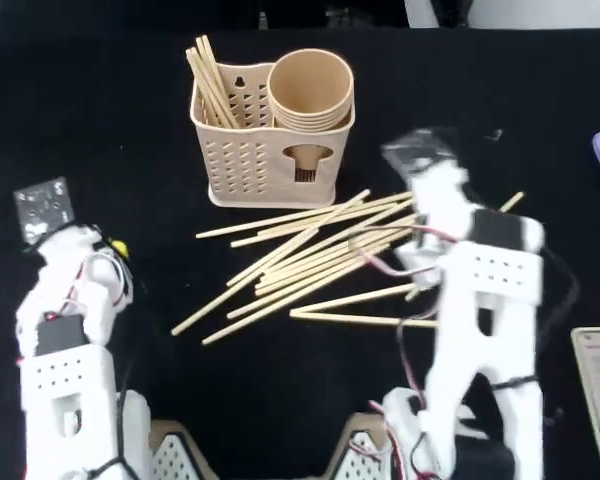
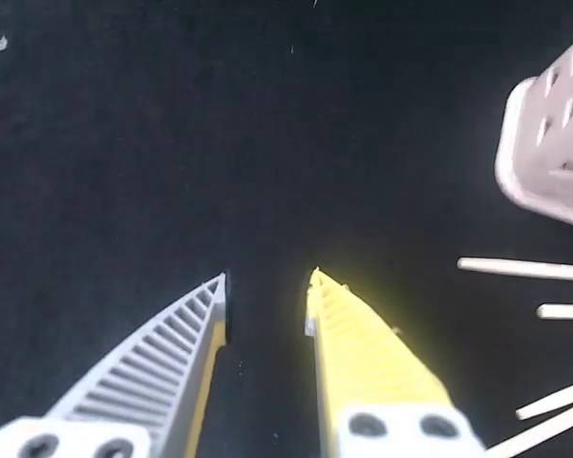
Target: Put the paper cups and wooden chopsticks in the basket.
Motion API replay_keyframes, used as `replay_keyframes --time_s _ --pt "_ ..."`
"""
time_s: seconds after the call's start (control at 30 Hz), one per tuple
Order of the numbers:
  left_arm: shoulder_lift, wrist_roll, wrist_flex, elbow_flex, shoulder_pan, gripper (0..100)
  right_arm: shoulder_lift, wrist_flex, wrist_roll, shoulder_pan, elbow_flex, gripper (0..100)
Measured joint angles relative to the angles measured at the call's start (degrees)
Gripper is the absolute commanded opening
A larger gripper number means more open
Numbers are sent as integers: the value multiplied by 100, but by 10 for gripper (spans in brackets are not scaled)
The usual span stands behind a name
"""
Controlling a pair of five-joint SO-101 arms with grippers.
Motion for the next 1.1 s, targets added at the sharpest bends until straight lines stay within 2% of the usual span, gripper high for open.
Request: replay_keyframes --time_s 0.27,0.4,0.73,0.97,1.1 --pt "-18 0 -299 255 -18 145 0 -738 1846 -1723 1477 308" --pt "-26 0 -299 255 -9 145 0 -1310 2110 -2259 2215 307" --pt "-26 0 -299 255 -9 145 97 -1996 2295 -2365 2593 306" --pt "-26 0 -299 255 -9 145 2075 -2066 2303 -2391 1899 301" --pt "-26 0 -299 255 -9 145 2418 -1916 2303 -2374 1547 162"
